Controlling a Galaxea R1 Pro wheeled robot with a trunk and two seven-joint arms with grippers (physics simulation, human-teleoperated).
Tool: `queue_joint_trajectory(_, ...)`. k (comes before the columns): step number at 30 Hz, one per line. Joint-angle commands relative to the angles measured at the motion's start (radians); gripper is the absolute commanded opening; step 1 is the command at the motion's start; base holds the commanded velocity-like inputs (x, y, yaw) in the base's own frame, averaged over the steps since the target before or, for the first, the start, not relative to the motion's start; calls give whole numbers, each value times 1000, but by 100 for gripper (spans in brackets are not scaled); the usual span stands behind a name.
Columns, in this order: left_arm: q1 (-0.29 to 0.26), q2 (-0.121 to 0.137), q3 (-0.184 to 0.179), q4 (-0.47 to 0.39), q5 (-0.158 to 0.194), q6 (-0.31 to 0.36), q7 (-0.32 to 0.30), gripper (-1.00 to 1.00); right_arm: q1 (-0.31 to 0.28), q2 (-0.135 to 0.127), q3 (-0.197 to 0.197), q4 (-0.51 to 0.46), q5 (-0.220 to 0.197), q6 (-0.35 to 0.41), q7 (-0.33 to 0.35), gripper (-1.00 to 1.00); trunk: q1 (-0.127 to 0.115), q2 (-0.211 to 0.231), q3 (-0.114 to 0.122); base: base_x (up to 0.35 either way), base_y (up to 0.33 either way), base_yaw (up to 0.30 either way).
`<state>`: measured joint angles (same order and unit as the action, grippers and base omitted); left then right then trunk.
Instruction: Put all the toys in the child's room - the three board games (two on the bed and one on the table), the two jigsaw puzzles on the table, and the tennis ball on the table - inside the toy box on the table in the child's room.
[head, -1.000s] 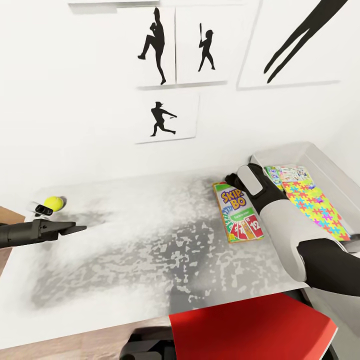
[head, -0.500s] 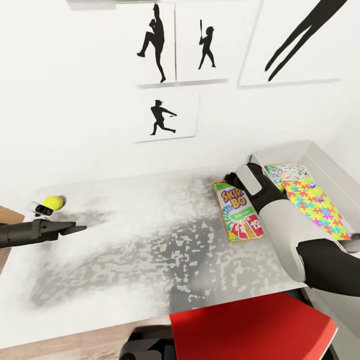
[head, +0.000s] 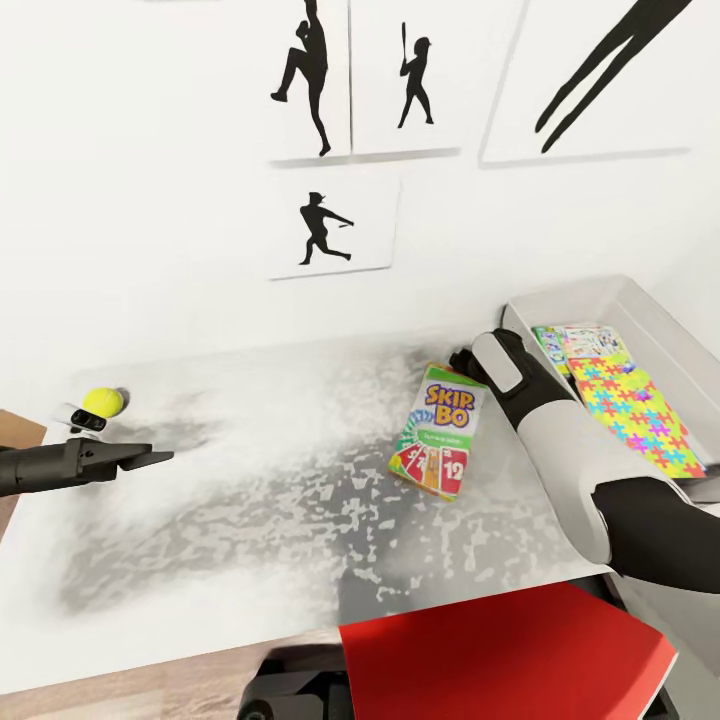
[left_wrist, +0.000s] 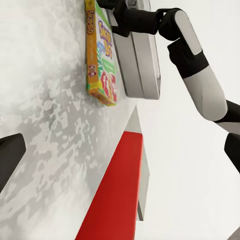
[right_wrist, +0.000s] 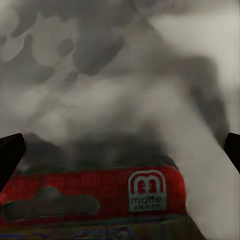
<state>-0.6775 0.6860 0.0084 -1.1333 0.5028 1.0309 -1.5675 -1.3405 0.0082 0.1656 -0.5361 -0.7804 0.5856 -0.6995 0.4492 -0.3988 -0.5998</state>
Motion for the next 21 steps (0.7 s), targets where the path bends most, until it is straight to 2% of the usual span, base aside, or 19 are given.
queue_joint_trajectory(1, -1, 1, -1, 0, 0, 11, -3, 100, 0, 0, 6, 22, -21, 4, -8, 100, 1, -1, -2, 0, 0, 0)
queue_joint_trajectory(21, -1, 3, 0, 0, 0, 11, -3, 100, 0, 3, 6, 22, -20, 3, -8, 100, 1, -1, -2, 0, 0, 0)
